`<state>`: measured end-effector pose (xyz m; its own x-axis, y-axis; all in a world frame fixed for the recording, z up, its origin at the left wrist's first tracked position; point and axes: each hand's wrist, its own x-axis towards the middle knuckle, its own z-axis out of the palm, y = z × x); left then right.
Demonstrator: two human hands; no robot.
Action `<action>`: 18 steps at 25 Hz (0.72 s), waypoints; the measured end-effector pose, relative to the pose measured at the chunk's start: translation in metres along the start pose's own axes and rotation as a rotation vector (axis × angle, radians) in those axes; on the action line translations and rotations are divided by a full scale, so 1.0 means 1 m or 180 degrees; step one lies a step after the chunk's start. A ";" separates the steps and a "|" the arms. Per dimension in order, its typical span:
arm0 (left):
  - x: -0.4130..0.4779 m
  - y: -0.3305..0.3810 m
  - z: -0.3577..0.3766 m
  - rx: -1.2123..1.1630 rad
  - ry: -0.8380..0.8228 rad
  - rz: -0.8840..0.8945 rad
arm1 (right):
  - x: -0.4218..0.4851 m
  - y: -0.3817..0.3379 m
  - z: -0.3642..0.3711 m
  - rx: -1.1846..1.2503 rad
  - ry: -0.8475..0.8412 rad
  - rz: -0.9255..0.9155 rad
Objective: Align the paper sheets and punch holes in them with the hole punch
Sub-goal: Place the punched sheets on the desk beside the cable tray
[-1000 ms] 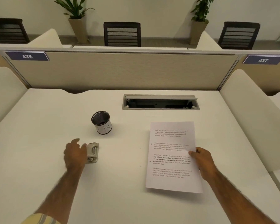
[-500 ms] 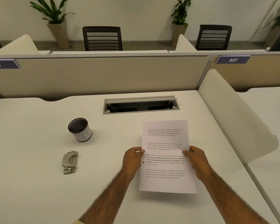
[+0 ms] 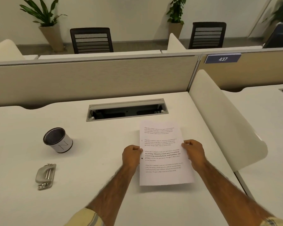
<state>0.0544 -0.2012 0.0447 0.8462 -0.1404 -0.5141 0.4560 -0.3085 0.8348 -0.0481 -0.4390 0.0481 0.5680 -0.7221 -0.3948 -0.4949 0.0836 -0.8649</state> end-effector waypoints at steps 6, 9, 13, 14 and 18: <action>0.034 0.014 0.030 0.0456 0.0078 -0.0005 | 0.059 -0.015 0.007 -0.0599 0.0170 -0.0205; 0.050 0.021 0.041 0.0959 0.0076 0.0108 | 0.082 -0.017 0.008 -0.0823 0.0190 -0.0269; 0.068 0.026 0.052 0.1328 0.0077 0.0201 | 0.100 -0.013 0.007 -0.0919 0.0116 -0.0255; 0.071 0.027 0.053 0.1439 0.0097 0.0247 | 0.103 -0.011 0.007 -0.0971 0.0109 -0.0276; 0.077 0.024 0.055 0.1671 0.0148 0.0329 | 0.110 -0.006 0.006 -0.1216 0.0056 -0.0349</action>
<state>0.1154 -0.2714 0.0147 0.8961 -0.1569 -0.4152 0.1805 -0.7259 0.6637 0.0213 -0.5144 0.0081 0.6215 -0.7244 -0.2982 -0.6427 -0.2539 -0.7228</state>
